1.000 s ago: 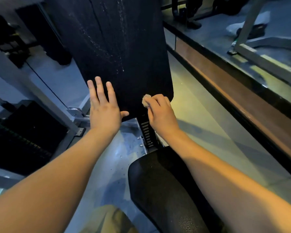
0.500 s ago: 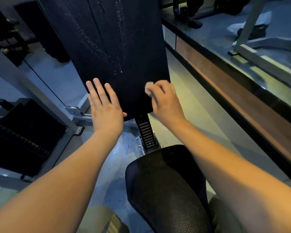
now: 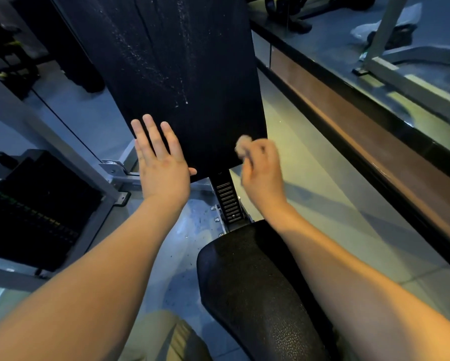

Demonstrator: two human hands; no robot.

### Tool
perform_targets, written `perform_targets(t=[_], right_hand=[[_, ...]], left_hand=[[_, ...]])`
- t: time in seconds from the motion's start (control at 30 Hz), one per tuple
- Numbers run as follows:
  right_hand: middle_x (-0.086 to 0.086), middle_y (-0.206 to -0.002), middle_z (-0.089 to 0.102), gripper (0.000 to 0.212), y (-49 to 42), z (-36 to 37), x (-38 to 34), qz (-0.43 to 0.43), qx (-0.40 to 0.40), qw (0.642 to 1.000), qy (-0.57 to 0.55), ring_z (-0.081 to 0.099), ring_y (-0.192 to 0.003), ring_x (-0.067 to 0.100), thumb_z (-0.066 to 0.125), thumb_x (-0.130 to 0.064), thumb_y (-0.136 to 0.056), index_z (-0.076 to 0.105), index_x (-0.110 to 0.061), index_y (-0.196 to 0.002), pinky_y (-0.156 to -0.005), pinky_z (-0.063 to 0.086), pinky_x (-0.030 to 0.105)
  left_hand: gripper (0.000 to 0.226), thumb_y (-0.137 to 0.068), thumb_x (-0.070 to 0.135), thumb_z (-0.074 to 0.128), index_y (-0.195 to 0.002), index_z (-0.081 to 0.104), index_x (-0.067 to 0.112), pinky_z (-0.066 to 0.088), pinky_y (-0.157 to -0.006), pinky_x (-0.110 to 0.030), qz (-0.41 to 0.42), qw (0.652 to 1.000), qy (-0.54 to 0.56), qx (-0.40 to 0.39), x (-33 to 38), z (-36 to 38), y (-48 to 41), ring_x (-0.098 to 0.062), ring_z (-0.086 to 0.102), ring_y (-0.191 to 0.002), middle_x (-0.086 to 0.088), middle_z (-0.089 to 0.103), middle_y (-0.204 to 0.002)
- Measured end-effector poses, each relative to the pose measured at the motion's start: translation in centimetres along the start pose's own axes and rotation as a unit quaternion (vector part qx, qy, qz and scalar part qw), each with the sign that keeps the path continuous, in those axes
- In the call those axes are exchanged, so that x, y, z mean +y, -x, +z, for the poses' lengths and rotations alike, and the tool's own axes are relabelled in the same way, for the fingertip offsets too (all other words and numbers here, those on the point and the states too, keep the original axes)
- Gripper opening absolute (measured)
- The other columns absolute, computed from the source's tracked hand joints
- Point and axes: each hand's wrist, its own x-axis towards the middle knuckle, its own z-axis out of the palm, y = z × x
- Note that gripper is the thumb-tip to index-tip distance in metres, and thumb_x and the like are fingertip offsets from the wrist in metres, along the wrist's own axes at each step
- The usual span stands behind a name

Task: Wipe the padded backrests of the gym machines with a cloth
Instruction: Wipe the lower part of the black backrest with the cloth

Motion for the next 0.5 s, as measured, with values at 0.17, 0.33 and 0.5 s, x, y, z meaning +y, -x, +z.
perform_targets(t=[0.17, 0.33, 0.5], right_hand=[[0.007, -0.117, 0.052, 0.030, -1.8, 0.3, -0.3, 0.108, 0.088, 0.990, -0.016, 0.052, -0.108, 0.022, 0.052, 0.000, -0.095, 0.063, -0.011, -0.121, -0.092, 0.044, 0.020], [0.005, -0.114, 0.052, 0.026, 3.0, 1.3, -0.4, 0.090, 0.009, 0.995, -0.029, 0.052, -0.105, 0.014, 0.053, 0.004, -0.094, 0.061, -0.008, -0.116, -0.093, 0.043, 0.015], [0.003, -0.118, 0.056, 0.027, -1.2, 0.0, -0.1, 0.254, 0.121, 0.951, -0.129, 0.055, -0.101, 0.007, 0.048, 0.000, -0.097, 0.061, -0.012, -0.118, -0.084, 0.038, 0.000]], left_hand=[[0.116, -0.087, 0.054, 0.070, -0.156, -0.003, -0.004, 0.015, -0.123, -0.060, 0.001, 1.000, -0.005, 0.002, 0.0, -0.2, 0.2, -0.053, -0.007, -0.149, -0.036, -0.008, -0.160], [0.114, -0.088, 0.054, 0.068, -0.156, -0.003, -0.004, 0.013, -0.123, -0.059, -0.001, 1.000, -0.003, 0.000, 0.1, -0.4, 0.3, -0.052, -0.008, -0.149, -0.035, -0.008, -0.161], [0.114, -0.088, 0.055, 0.068, -0.155, -0.004, -0.004, 0.014, -0.123, -0.060, 0.005, 1.000, -0.007, 0.000, 0.0, -0.2, 0.3, -0.053, -0.007, -0.149, -0.036, -0.007, -0.160]])
